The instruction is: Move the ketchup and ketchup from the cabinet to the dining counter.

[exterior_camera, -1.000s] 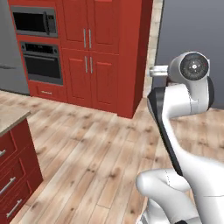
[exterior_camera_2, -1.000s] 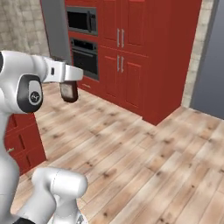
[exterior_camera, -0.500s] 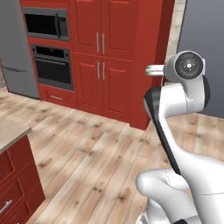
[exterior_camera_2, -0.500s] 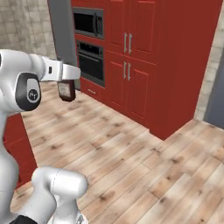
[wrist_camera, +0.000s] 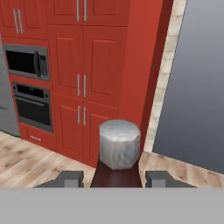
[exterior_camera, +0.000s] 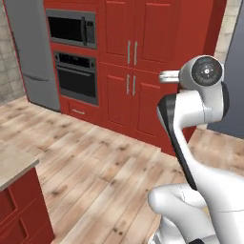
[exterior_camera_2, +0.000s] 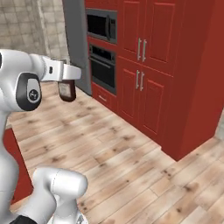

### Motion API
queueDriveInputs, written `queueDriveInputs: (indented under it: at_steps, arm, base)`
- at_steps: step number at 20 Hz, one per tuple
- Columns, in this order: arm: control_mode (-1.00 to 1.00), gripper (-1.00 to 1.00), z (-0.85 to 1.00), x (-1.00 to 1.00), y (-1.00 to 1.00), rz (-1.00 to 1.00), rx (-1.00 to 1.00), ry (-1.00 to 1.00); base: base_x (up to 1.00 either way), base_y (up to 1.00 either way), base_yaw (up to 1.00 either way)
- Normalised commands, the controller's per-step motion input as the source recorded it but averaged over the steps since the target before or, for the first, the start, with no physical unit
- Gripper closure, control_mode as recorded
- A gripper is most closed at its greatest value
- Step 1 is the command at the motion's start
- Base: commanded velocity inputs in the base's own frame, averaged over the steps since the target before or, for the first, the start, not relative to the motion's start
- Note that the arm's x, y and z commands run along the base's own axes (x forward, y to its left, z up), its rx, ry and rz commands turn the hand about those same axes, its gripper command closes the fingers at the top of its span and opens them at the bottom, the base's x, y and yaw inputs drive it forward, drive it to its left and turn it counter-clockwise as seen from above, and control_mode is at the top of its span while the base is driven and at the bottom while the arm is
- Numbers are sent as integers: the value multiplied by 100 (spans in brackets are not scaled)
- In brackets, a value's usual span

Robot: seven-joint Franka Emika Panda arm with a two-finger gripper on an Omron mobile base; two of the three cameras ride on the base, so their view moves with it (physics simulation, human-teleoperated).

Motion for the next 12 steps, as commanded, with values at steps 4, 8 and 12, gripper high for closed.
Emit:
queueDriveInputs:
  at_steps: [4,8,12]
  arm:
    - [100,100,0,0,0,0,0,0]
    - [100,100,0,0,0,0,0,0]
    - [100,100,0,0,0,0,0,0]
  base:
    - [92,-1,25]
    - [92,-1,25]
    - [92,-1,25]
